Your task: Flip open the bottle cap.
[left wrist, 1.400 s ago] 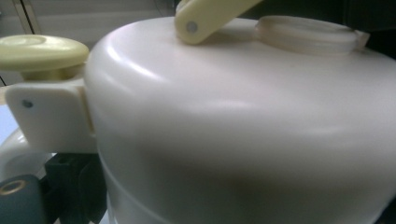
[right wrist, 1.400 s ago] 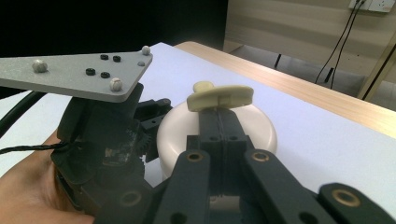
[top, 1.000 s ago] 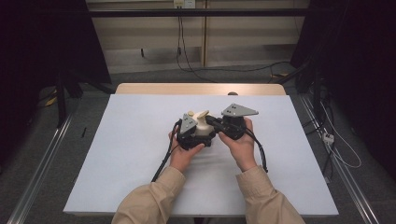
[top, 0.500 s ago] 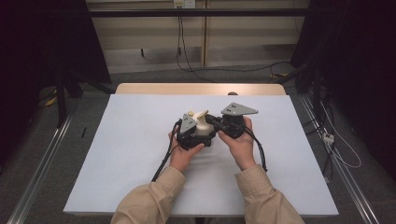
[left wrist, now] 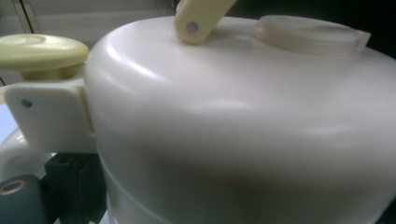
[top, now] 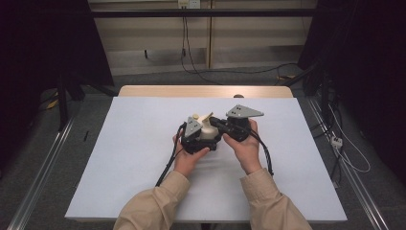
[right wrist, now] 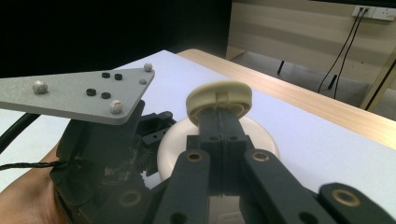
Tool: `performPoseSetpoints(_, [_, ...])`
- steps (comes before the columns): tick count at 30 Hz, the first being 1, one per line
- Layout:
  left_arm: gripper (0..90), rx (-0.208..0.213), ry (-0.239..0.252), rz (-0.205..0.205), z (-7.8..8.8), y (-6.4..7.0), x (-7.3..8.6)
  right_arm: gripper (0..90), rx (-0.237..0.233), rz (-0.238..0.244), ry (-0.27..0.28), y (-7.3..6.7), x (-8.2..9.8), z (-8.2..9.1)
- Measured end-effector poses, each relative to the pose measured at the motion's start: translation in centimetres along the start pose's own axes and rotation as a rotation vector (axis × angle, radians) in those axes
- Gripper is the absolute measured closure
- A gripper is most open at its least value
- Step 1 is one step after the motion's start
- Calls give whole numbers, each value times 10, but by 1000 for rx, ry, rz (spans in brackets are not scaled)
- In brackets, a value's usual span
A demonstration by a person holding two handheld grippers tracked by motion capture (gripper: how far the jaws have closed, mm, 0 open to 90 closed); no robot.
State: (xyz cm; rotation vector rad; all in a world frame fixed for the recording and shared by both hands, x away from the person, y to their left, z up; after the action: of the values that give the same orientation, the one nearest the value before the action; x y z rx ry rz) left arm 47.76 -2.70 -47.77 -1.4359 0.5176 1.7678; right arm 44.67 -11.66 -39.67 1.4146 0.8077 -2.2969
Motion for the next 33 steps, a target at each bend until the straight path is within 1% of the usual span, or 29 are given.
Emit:
performPoseSetpoints(15, [54, 0, -1, 0, 0, 0, 0, 900, -13, -4, 3, -3, -3, -4])
performPoseSetpoints(26, [54, 0, -1, 0, 0, 0, 0, 900, -10, 5, 0, -4, -5, -7])
performPoseSetpoints(33, [54, 0, -2, 0, 0, 0, 0, 900, -12, -1, 4, -3, -5, -8])
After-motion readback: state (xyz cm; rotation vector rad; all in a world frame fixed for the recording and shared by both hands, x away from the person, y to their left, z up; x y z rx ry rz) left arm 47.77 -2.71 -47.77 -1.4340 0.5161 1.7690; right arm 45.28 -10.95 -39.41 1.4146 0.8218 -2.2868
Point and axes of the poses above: each handheld gripper's, and its own axes: z roughly backward along the jaws, x roughly out of its underside, y roughly to its right, the point moved 6 cm from there along -z, roughly forward along the jaws, and after that the axes turned 15 degrees about -z, right-handed, at the moved point
